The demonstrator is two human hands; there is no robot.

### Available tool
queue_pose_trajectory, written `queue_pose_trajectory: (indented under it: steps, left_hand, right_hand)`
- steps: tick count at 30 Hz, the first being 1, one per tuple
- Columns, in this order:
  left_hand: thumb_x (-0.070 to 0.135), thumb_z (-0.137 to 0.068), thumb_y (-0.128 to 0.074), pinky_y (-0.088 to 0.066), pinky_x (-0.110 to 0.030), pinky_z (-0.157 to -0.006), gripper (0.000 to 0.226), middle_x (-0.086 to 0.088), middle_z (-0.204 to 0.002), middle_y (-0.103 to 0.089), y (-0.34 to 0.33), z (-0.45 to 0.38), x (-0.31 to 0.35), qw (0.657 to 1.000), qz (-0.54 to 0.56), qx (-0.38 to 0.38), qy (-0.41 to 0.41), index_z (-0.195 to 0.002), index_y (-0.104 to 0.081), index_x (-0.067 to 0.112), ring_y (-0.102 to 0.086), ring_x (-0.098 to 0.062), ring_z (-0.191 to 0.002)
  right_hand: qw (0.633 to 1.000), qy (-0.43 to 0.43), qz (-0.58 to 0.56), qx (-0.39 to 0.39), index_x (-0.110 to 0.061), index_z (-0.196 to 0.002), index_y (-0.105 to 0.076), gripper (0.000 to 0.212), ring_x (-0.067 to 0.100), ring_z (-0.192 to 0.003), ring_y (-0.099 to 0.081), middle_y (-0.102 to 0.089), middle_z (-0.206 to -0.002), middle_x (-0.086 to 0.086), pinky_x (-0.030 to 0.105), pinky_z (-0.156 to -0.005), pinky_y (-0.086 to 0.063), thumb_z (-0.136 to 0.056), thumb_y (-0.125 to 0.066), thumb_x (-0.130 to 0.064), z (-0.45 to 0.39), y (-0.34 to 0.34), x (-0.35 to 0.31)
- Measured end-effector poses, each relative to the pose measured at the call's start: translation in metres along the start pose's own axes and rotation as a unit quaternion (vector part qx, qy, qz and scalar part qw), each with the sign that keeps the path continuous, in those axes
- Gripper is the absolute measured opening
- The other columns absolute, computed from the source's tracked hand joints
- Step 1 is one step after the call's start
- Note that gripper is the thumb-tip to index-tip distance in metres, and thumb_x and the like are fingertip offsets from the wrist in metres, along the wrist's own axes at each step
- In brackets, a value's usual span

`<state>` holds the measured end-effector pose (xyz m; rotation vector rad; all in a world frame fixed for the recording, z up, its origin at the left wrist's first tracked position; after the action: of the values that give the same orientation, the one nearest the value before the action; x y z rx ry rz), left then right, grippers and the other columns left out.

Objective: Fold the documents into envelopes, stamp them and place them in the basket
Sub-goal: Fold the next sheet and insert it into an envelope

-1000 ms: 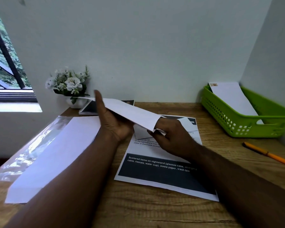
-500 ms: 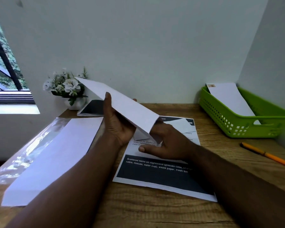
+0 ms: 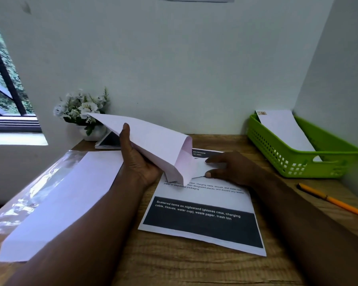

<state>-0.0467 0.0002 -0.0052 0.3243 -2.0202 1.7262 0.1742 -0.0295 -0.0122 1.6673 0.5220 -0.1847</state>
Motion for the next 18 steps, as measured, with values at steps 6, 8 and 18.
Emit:
queue_pose_trajectory:
  steps: [6,8,18]
  left_hand:
    - [0.066,-0.076,-0.056,-0.048,-0.047,-0.091,0.058,-0.007,-0.098,-0.066,-0.002,0.001,0.004,1.000,0.004,-0.015,-0.010,-0.111,-0.057,0.021,-0.063,-0.029,-0.094]
    - [0.066,-0.075,-0.057,-0.048,-0.047,-0.093,0.058,-0.006,-0.101,-0.066,0.002,-0.001,0.010,1.000,0.004,-0.002,-0.026,-0.112,-0.057,0.022,-0.063,-0.029,-0.096]
    - [0.064,-0.076,-0.057,-0.043,-0.054,-0.097,0.059,-0.009,-0.105,-0.065,0.004,-0.004,0.026,0.998,0.033,0.006,-0.059,-0.116,-0.057,0.020,-0.062,-0.031,-0.102]
  right_hand:
    - [0.978,0.124,0.113,0.124,-0.020,-0.091,-0.068,0.032,0.027,-0.079,-0.065,-0.071,-0.088,0.003,0.041,-0.068,-0.051,-0.084,-0.042,-0.036,-0.002,0.017,-0.031]
    - [0.955,0.127,0.121,0.239,-0.016,-0.094,-0.068,0.030,0.029,-0.078,-0.066,-0.072,-0.089,0.007,0.040,-0.067,-0.053,-0.087,-0.042,-0.029,0.003,0.036,-0.033]
    - [0.842,-0.120,-0.515,0.108,-0.009,-0.071,-0.058,0.020,0.018,-0.041,-0.042,-0.050,-0.047,0.003,0.022,-0.043,-0.030,-0.090,-0.054,-0.013,0.029,0.050,-0.032]
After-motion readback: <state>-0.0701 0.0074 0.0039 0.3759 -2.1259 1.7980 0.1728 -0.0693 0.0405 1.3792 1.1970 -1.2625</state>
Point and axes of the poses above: each hand's wrist, its own z-axis away from the middle knuckle, its own y-axis out of the back of the hand, x = y × z, the point moved 7 cm from there along -z, towards the middle knuckle
